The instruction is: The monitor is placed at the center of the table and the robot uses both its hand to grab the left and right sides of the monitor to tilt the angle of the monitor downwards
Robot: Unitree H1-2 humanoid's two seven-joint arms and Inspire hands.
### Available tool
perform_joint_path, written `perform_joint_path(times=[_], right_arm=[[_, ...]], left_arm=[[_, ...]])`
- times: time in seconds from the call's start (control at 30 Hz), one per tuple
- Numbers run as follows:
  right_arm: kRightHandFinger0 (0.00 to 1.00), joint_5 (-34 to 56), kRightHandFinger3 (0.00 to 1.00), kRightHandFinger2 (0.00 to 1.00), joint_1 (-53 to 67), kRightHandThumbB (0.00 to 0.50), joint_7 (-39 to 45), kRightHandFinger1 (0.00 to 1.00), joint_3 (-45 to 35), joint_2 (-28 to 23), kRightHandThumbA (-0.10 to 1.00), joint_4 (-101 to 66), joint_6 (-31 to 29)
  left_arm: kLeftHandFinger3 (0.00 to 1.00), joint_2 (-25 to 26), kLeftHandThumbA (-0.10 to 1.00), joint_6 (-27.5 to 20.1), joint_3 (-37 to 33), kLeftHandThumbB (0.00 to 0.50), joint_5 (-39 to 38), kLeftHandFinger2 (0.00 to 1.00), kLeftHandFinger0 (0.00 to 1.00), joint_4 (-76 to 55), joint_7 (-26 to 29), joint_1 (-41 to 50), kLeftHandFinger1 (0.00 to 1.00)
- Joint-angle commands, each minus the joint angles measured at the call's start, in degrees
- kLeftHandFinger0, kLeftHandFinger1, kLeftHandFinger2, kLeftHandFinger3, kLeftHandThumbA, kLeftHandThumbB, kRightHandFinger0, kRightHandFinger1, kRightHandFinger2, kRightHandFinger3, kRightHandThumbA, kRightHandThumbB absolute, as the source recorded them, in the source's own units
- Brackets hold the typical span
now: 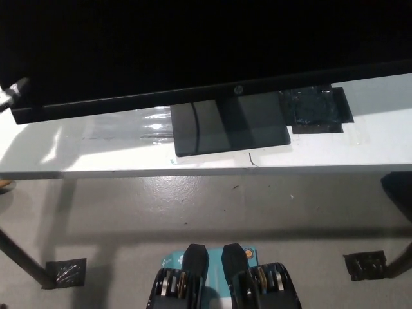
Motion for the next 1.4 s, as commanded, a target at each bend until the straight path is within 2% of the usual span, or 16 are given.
perform_joint_path(times=[0.0,0.03,0.07,0.2,0.27,0.47,0.5,0.63,0.7,0.8,0.83,0.87,0.97,1.1,1.17,1.37], right_arm=[[1.00,-0.5,1.00,1.00,-7.0,0.500,1.4,1.00,1.0,1.0,0.62,-3.0,-4.7],[1.00,-0.6,1.00,1.00,-7.0,0.500,1.4,1.00,1.0,1.0,0.62,-3.0,-4.8],[1.00,-1.9,1.00,1.00,-6.7,0.500,0.7,1.00,2.2,1.4,0.58,-2.9,-4.9],[1.00,-2.0,1.00,1.00,-6.7,0.500,0.6,1.00,2.5,1.4,0.58,-2.8,-4.9],[1.00,-7.3,1.00,1.00,-6.2,0.499,-3.9,1.00,6.7,2.4,0.57,-2.3,-9.0],[1.00,-12.5,1.00,1.00,-5.7,0.500,-11.1,1.00,12.0,2.8,0.61,-3.1,-12.8],[1.00,-15.0,1.00,1.00,-5.5,0.500,-15.1,1.00,13.8,3.0,0.66,-3.2,-14.8],[1.00,-18.8,1.00,1.00,-5.1,0.500,-24.7,1.00,16.8,4.2,0.57,-2.4,-17.8],[1.00,-21.4,1.00,1.00,-4.9,0.500,-29.2,1.00,18.6,4.6,0.59,-2.2,-18.1],[1.00,-21.6,1.00,1.00,-5.0,0.500,-29.9,1.00,19.2,4.6,0.60,-1.9,-18.3],[1.00,-23.9,1.00,1.00,-5.0,0.500,-33.5,1.00,20.8,5.0,0.52,-1.7,-18.9],[1.00,-28.0,1.00,1.00,-5.1,0.500,-39.7,1.00,23.5,5.6,0.50,-1.6,-19.9],[1.00,-31.1,1.00,1.00,-5.3,0.500,-45.2,1.00,26.2,6.0,0.48,-1.2,-20.1],[1.00,-34.8,1.00,1.00,-5.8,0.500,-52.2,1.00,30.0,6.5,0.51,0.3,-19.0],[1.00,-35.9,1.00,1.00,-5.9,0.500,-54.9,1.00,31.4,6.9,0.50,1.0,-18.3],[1.00,-36.2,1.00,1.00,-6.1,0.500,-58.3,1.00,33.2,7.4,0.54,2.0,-17.8]], left_arm=[[1.00,2.4,0.67,-1.8,-2.2,0.425,3.0,1.00,1.00,0.9,-1.4,-6.0,1.00],[1.00,2.5,0.66,-1.9,-2.4,0.425,2.9,1.00,1.00,1.0,-1.3,-6.0,1.00],[1.00,2.2,0.71,-1.3,-4.3,0.458,4.5,1.00,1.00,2.9,-2.2,-8.3,1.00],[1.00,2.4,0.71,-1.4,-5.1,0.459,4.5,1.00,1.00,3.4,-2.0,-8.8,1.00],[1.00,1.3,0.79,-0.8,-8.6,0.493,9.0,1.00,1.00,6.9,-2.0,-12.3,1.00],[1.00,1.0,0.81,-1.3,-11.1,0.489,10.7,1.00,1.00,9.8,-1.2,-14.9,1.00],[1.00,0.9,0.79,-1.5,-11.5,0.475,11.2,1.00,1.00,10.5,-0.8,-15.4,1.00],[1.00,1.2,0.76,-4.0,-14.8,0.433,16.6,1.00,1.00,15.6,1.5,-19.0,1.00],[1.00,1.5,0.80,-6.8,-17.0,0.448,19.9,1.00,1.00,19.6,4.0,-21.1,1.00],[1.00,1.6,0.80,-7.4,-17.6,0.448,20.2,1.00,1.00,20.5,4.6,-21.5,1.00],[1.00,2.2,0.76,-9.0,-21.3,0.415,25.4,1.00,1.00,24.6,8.3,-24.2,1.00],[1.00,3.2,0.76,-11.0,-27.5,0.429,34.3,1.00,1.00,31.3,14.6,-28.6,1.00],[1.00,3.7,0.82,-10.2,-34.3,0.467,40.7,1.00,1.00,36.8,22.1,-32.4,1.00],[1.00,3.5,0.75,-9.3,-40.2,0.479,43.6,1.00,1.00,42.1,29.6,-36.1,1.00],[1.00,3.4,0.77,-8.0,-42.8,0.482,45.0,1.00,1.00,43.6,32.1,-37.6,1.00],[1.00,3.3,0.79,-5.7,-47.9,0.494,45.3,1.00,1.00,46.5,35.5,-39.8,1.00]])
